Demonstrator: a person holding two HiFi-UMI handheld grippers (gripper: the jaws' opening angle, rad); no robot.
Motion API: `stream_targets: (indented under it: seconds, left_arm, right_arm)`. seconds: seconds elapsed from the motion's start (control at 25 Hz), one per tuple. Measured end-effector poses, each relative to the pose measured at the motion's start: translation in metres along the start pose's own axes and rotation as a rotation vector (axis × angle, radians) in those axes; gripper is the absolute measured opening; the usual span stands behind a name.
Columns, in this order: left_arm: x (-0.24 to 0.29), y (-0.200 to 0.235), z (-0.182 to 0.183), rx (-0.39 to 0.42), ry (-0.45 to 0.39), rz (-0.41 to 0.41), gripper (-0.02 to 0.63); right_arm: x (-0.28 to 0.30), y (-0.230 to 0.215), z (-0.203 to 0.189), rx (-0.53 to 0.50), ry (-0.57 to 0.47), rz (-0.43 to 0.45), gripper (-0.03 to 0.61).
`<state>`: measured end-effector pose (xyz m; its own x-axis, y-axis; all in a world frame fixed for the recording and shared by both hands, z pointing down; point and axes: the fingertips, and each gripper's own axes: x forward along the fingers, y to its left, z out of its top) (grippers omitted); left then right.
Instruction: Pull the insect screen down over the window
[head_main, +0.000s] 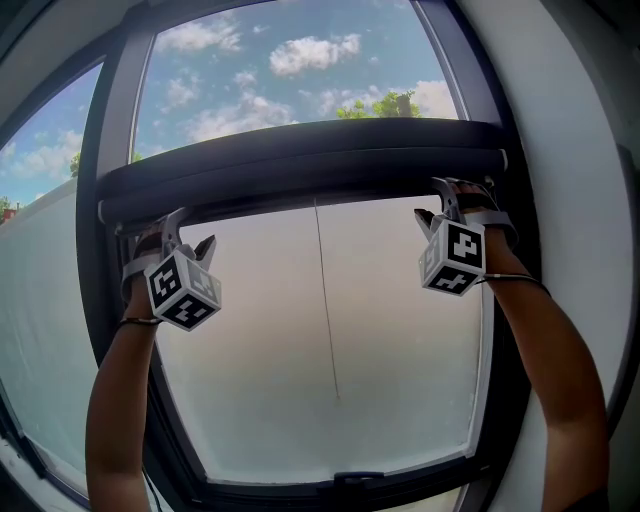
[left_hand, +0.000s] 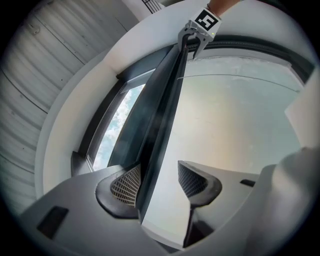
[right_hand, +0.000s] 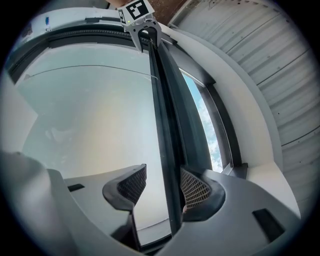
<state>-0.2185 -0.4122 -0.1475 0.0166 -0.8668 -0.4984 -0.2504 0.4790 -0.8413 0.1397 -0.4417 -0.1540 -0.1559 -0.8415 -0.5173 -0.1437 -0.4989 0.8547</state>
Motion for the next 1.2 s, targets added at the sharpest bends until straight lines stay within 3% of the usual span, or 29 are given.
stream_targets:
  seconds: [0.12,0.48,0.84,1.2]
  left_arm:
    - [0.008,-0.002,-0.007,-0.005,0.034,-0.042,0.215]
    - [0.021,-0.006,-0.018,0.079,0.078,-0.086,0.215]
    - [0.019,-0.011,-0.02,0.138,0.111,-0.228,0.215]
    - [0.022,-0.007,-0.03,0.253,0.141,-0.165,0.215]
  right_arm:
    - [0.007,0.001,0.0,-0.025,0.017,0.023,0.193]
    - [0.019,0.009,-0.008,-0.099,0.066,0.098,0.193]
    - [0.018,0.013,-0.008,-0.128,0.089,0.198,0.215]
    - [0.017,0.016,-0.01,-0.159,0.119,0.225,0.229]
